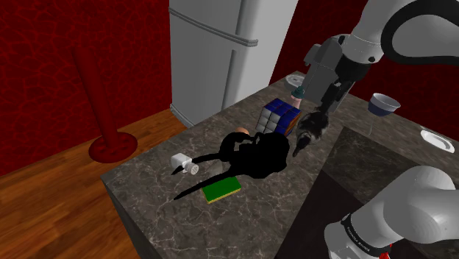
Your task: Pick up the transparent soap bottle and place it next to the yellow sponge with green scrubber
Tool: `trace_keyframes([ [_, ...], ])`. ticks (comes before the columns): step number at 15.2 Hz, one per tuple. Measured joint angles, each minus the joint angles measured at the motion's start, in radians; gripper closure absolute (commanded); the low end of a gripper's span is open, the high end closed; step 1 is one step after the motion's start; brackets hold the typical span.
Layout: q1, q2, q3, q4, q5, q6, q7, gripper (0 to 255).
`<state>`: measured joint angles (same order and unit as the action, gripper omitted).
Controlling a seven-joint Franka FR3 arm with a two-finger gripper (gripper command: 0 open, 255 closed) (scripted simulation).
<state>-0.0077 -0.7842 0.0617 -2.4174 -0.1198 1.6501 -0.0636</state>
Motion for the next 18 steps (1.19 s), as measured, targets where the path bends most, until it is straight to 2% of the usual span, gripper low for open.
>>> trace_keyframes([
  [3,-0.007,0.011,-0.025,-0.013,-0.010,0.034,-0.022,0],
  [9,-0.042,0.100,-0.153,-0.030,-0.056,0.194,-0.142,0],
  [12,-0.056,0.180,-0.225,-0.019,-0.069,0.290,-0.211,0],
  [18,-0.058,0.359,-0.352,0.057,-0.040,0.440,-0.350,0],
])
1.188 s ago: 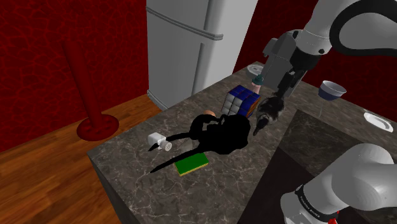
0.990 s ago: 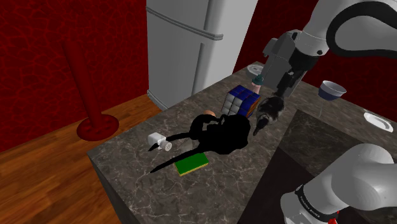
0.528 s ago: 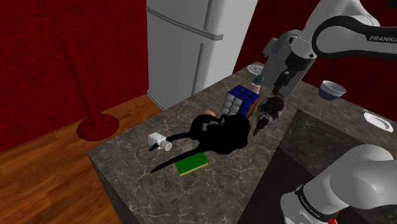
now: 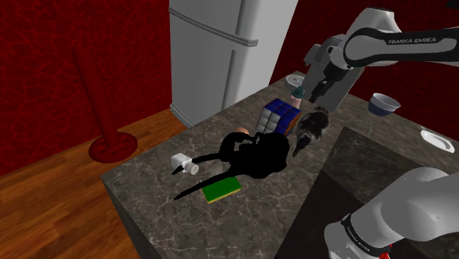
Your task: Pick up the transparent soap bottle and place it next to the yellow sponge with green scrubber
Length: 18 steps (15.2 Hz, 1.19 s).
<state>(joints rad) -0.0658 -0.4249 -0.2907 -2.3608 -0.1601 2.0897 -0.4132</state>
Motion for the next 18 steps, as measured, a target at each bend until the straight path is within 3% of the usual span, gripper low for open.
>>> trace_keyframes([
  [5,0.011,0.174,-0.110,0.098,0.085,0.101,-0.154,0],
  [10,0.018,0.359,-0.188,0.210,0.237,0.169,-0.324,0],
  [15,-0.023,0.574,-0.215,0.375,0.437,0.183,-0.507,0],
  [18,-0.038,0.624,-0.208,0.400,0.482,0.199,-0.545,0],
])
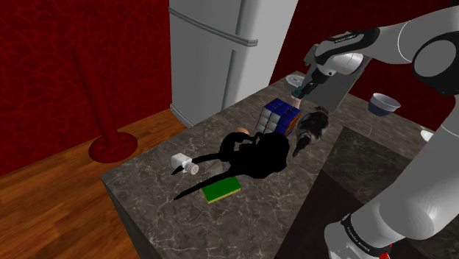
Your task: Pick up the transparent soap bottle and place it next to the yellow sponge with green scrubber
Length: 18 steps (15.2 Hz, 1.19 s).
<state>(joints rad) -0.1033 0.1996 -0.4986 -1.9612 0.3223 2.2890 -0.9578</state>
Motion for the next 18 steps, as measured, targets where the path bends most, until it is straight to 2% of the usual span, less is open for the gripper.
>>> trace_keyframes([
  [5,-0.009,0.050,0.014,-0.002,0.041,0.043,-0.027,0],
  [11,-0.010,0.055,0.015,-0.005,0.047,0.050,-0.032,0],
  [12,-0.010,0.055,0.015,-0.005,0.047,0.050,-0.032,255],
  [18,-0.010,0.055,0.015,-0.005,0.047,0.050,-0.032,255],
])
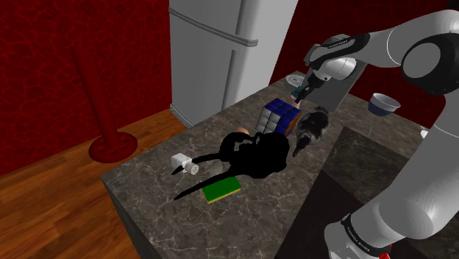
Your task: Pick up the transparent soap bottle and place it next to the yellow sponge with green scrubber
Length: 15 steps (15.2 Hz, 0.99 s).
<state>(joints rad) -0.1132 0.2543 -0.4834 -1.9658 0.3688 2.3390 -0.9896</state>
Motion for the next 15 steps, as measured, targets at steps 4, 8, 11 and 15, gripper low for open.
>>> trace_keyframes([
  [4,0.000,0.000,0.000,0.000,0.000,0.000,0.000,255],
  [8,0.006,-0.020,-0.007,0.019,-0.022,-0.034,0.021,255],
  [11,0.010,-0.039,-0.012,0.030,-0.040,-0.061,0.035,255],
  [15,0.013,-0.062,-0.019,0.060,-0.064,-0.109,0.055,255],
])
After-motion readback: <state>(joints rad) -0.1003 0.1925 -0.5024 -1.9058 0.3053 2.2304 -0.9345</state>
